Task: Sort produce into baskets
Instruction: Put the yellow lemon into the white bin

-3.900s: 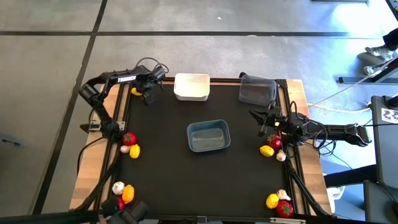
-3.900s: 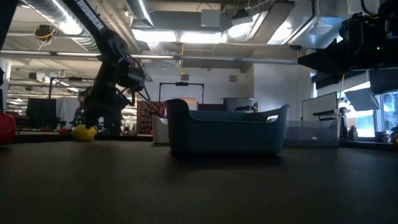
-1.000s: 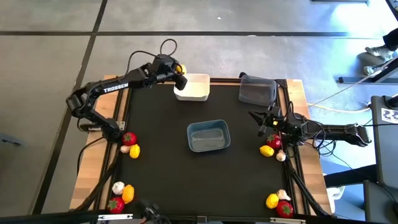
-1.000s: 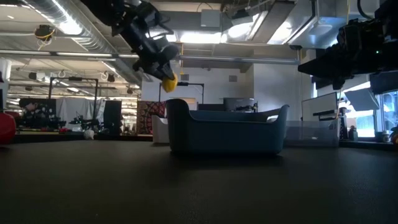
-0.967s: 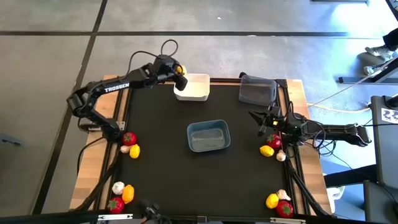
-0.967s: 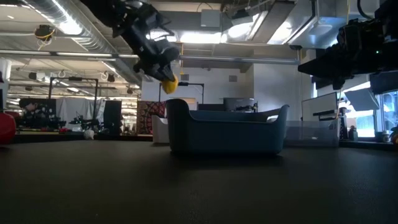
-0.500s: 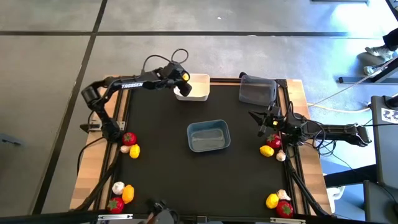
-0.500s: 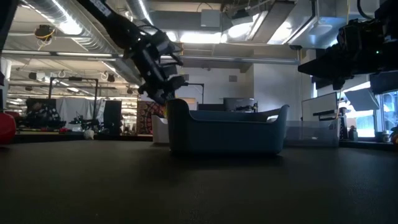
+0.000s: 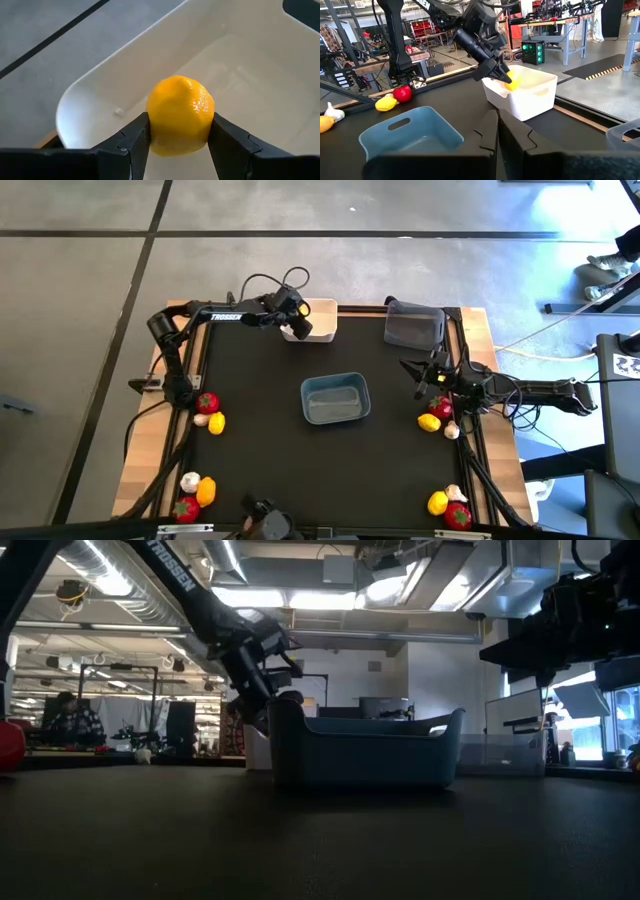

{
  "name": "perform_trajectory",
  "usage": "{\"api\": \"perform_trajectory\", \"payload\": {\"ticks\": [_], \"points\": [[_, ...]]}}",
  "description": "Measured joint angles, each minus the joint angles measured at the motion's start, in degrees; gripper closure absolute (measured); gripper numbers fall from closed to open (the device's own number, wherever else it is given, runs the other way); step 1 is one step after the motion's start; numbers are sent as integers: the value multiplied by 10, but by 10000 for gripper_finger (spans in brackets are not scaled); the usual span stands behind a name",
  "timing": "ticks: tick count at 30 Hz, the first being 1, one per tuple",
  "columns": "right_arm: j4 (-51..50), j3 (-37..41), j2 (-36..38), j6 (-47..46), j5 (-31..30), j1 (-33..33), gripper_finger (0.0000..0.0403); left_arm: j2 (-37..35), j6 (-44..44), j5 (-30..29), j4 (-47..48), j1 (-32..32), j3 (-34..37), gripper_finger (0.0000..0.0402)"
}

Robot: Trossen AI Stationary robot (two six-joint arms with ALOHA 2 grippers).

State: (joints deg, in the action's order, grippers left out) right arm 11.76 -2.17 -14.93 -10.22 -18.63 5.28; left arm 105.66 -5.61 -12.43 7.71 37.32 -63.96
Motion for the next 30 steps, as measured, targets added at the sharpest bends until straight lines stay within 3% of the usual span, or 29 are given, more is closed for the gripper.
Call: {"api": "perform_trajectory", "payload": {"ticks": [21,30], "points": [[0,0,0,0,0,0,386,9,8,0,-7,11,0,230],[-3,0,0,0,0,0,386,9,5,0,-9,14,0,150]]}}
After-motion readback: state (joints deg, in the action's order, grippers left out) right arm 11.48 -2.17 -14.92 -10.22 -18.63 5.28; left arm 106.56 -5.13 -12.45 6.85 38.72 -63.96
